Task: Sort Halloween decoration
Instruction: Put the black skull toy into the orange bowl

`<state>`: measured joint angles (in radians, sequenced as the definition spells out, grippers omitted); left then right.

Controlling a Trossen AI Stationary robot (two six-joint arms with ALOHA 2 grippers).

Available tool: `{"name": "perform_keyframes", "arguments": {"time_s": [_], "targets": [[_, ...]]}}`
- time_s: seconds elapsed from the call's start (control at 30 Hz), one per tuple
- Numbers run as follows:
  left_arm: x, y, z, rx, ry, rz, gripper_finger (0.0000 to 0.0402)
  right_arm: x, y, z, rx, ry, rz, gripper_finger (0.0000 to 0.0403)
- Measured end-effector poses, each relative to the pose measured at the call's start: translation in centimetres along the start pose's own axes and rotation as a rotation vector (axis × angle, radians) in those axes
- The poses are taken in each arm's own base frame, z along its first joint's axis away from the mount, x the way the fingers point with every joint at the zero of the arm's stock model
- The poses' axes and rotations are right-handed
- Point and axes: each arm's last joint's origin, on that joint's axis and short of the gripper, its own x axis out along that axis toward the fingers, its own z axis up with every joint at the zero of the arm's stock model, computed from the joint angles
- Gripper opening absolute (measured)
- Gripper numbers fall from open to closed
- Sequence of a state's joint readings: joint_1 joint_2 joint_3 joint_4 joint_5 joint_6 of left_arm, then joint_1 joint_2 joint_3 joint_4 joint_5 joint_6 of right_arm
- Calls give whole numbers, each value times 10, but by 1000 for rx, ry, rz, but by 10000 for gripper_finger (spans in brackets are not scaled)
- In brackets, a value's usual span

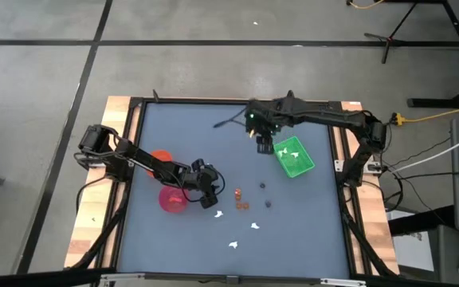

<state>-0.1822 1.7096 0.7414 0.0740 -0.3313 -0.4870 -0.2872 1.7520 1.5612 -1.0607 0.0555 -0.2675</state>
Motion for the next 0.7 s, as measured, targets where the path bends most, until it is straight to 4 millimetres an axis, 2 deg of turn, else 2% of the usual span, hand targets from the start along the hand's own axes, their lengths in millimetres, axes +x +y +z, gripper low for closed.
{"name": "perform_keyframes", "arguments": {"time_s": [0.13,0.3,0.53,0.7], "targets": [[0,-1,1,-5,-13,-7,155,10,-16,-1,45,-4,23,195],[0,-3,5,-20,-51,-27,155,36,-28,0,77,46,30,195],[0,-3,6,-23,-60,-31,155,76,-30,0,80,159,44,195],[0,-3,6,-23,-60,-31,155,93,-28,-4,77,243,71,195]]}}
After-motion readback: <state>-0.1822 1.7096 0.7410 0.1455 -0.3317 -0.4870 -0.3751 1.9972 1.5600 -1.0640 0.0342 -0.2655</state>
